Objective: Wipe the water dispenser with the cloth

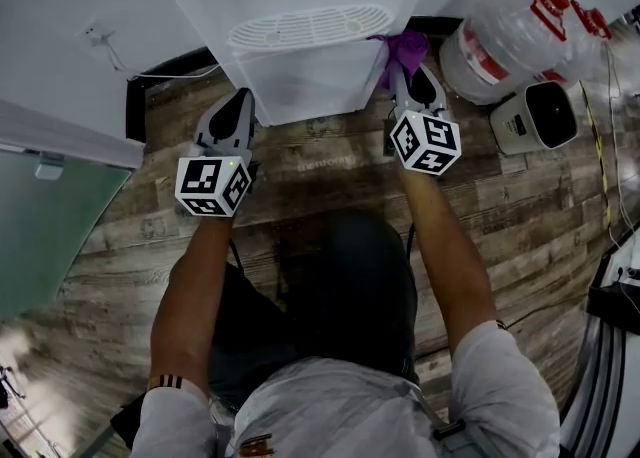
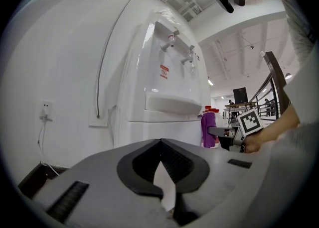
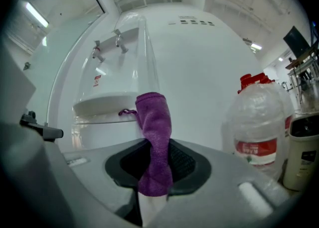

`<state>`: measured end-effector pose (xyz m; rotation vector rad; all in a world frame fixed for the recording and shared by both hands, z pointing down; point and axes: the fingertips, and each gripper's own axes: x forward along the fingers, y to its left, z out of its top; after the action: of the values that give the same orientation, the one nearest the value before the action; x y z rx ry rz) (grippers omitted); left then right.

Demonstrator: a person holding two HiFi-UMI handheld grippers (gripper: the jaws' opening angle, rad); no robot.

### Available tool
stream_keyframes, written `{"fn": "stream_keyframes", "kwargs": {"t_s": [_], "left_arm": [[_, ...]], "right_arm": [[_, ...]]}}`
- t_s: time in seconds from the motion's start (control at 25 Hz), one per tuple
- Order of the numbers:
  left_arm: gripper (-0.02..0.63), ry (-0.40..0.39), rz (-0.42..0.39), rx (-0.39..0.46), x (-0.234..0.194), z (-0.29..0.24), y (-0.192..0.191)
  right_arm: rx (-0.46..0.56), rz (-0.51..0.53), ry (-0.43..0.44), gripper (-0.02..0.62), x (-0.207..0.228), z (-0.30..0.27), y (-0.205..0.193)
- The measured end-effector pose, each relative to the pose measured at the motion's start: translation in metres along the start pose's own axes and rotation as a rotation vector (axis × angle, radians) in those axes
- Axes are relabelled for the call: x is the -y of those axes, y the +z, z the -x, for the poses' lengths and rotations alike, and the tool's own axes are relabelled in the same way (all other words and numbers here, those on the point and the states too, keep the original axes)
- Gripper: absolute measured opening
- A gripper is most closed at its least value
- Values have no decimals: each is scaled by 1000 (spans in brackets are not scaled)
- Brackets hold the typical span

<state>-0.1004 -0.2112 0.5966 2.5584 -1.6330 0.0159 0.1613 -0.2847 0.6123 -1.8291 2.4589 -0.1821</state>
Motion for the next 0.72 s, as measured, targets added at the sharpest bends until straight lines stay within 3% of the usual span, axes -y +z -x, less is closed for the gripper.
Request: {"fn": "stream_keyframes", "kwargs": {"t_s": [0.24, 0.4, 0.56, 0.72], "left_arm": [[-2, 6, 11, -16, -13, 2, -14], [-2, 18, 24, -28, -26, 3, -23], [-2, 22, 27, -45, -39, 3, -36], [-2, 32, 33, -55, -49, 4, -47]], "right_arm": [[-49, 113, 50, 100, -14, 5, 6], [-54, 119, 56, 100, -37, 6, 11], [-6, 84, 45, 100, -77, 12, 5], [25, 128, 115, 100, -135, 18, -17]]}}
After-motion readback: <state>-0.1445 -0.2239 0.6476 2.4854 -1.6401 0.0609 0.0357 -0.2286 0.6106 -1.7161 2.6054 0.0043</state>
